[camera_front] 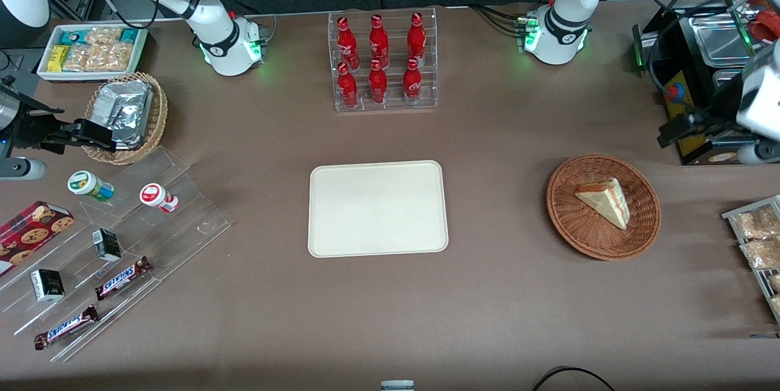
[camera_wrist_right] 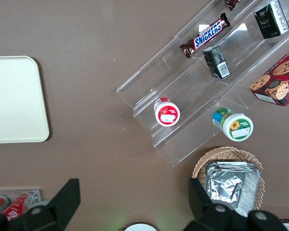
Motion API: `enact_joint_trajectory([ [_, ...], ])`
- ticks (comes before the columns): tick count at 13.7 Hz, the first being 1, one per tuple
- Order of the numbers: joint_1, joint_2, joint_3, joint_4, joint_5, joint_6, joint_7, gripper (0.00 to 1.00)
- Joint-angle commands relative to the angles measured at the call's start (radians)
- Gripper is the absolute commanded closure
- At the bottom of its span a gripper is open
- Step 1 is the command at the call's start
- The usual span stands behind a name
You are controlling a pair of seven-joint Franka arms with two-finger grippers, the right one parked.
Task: Place sandwich from basket to tray
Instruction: 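Move the left gripper over the sandwich in the wicker basket, then lower the left gripper and close it on the wrapped sandwich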
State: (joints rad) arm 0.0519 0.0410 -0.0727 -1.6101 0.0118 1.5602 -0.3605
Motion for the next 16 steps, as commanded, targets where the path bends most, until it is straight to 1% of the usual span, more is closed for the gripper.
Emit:
enact_joint_trajectory([
  [1, 0.0, 0.031, -0.006, -0.075, 0.005, 0.07, -0.19, 0.0],
  [5, -0.003, 0.04, -0.007, -0.292, 0.005, 0.337, -0.496, 0.0],
  [6, -0.003, 0.055, -0.007, -0.335, 0.01, 0.397, -0.523, 0.0],
  [10, 0.012, 0.111, -0.002, -0.425, 0.01, 0.538, -0.526, 0.0],
  [13, 0.031, 0.184, -0.002, -0.438, 0.01, 0.593, -0.526, 0.0],
  [16, 0.033, 0.212, 0.017, -0.465, 0.011, 0.649, -0.525, 0.0],
])
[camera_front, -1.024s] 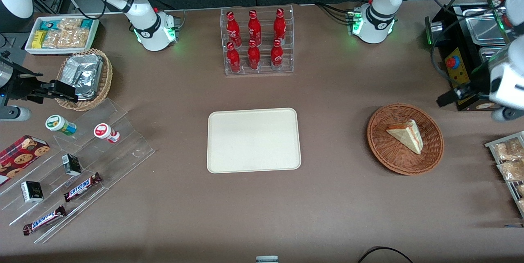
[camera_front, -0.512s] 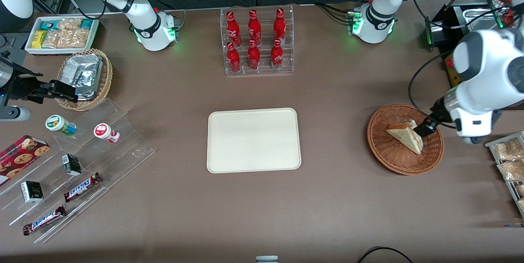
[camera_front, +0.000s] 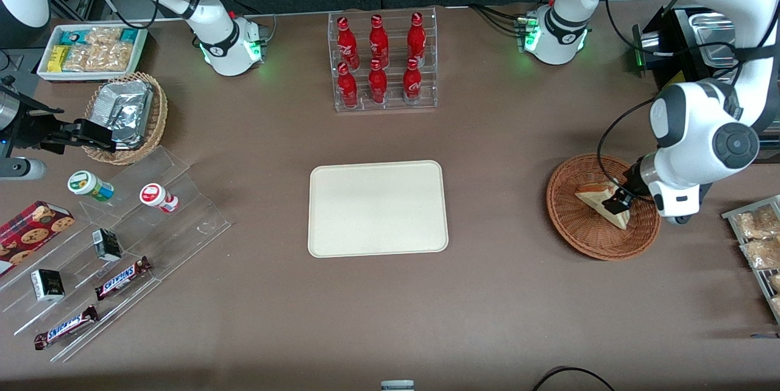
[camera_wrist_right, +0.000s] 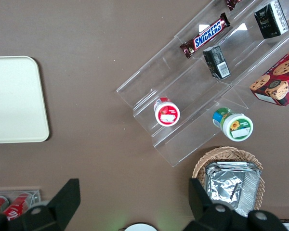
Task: Place sandwich from basket to tray
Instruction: 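Lower the left gripper and close it on the wrapped sandwich, then lift the sandwich and carry it over the cream tray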
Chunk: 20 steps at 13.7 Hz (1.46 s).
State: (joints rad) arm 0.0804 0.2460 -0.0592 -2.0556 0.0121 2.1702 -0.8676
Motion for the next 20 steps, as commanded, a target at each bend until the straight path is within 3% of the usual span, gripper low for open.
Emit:
enact_joint_trajectory([
  [1, 0.004, 0.012, 0.004, -0.032, 0.011, 0.062, -0.018, 0.0],
  [8, 0.01, 0.064, 0.016, -0.064, 0.012, 0.138, -0.014, 0.01],
  [11, 0.01, 0.065, 0.016, -0.067, 0.012, 0.149, -0.011, 0.82],
  [12, 0.01, 0.064, 0.016, -0.066, 0.012, 0.151, -0.011, 0.95],
  [13, 0.007, 0.064, 0.016, -0.064, 0.012, 0.149, -0.011, 1.0],
  [17, 0.007, 0.038, 0.013, -0.046, 0.011, 0.134, -0.01, 1.0],
  [20, -0.013, -0.004, 0.005, 0.038, 0.006, -0.016, -0.007, 1.0],
])
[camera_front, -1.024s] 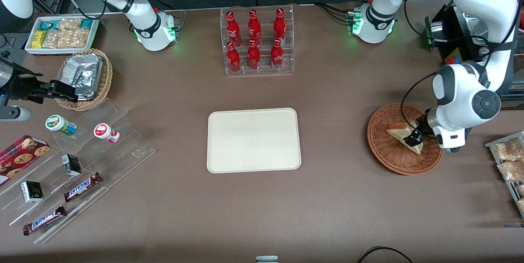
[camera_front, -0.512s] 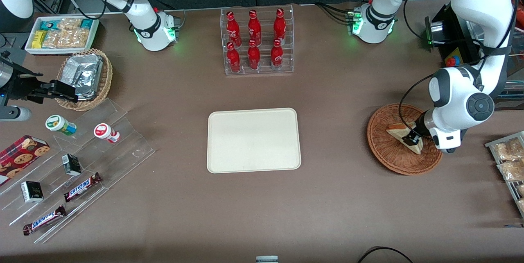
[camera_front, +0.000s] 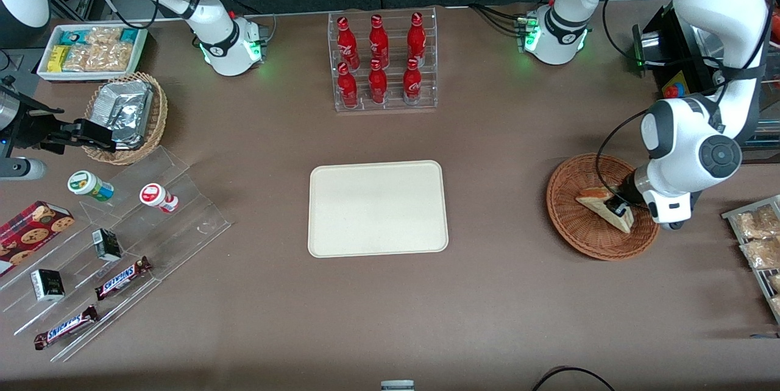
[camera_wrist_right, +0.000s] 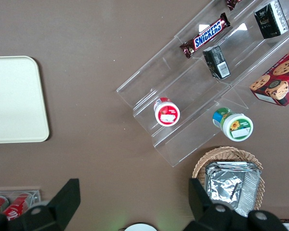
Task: Place sandwich from basket to tray
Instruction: 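Lift the sandwich and carry it over the cream tray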
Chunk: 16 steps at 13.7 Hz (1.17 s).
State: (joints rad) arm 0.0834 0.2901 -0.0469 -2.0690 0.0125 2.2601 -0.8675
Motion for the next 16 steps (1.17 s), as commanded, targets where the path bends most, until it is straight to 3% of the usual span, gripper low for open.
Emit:
enact_joint_trajectory([
  [1, -0.034, -0.052, -0.016, 0.102, 0.003, -0.172, -0.01, 1.0],
  [7, -0.151, -0.049, -0.079, 0.332, -0.002, -0.465, -0.01, 1.0],
  [16, -0.499, 0.027, -0.117, 0.503, -0.009, -0.499, -0.019, 1.0],
])
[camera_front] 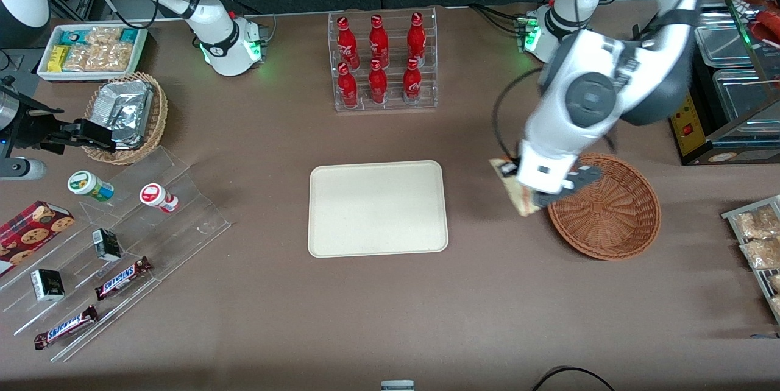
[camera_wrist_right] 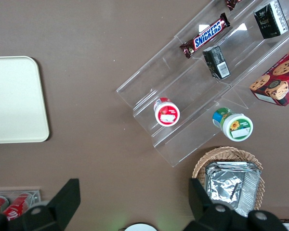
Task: Place sandwich from basket to tray
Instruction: 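Lift the sandwich and carry it over the cream tray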
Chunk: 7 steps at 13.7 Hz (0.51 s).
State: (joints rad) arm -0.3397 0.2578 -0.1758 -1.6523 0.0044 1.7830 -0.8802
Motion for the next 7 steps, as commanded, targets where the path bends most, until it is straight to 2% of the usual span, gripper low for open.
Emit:
enact_joint_trajectory([
  [1, -0.125, 0.092, 0.012, 0.11, 0.0, -0.013, -0.002, 1.0],
  [7, -0.286, 0.354, 0.013, 0.322, -0.023, 0.084, -0.029, 0.97],
])
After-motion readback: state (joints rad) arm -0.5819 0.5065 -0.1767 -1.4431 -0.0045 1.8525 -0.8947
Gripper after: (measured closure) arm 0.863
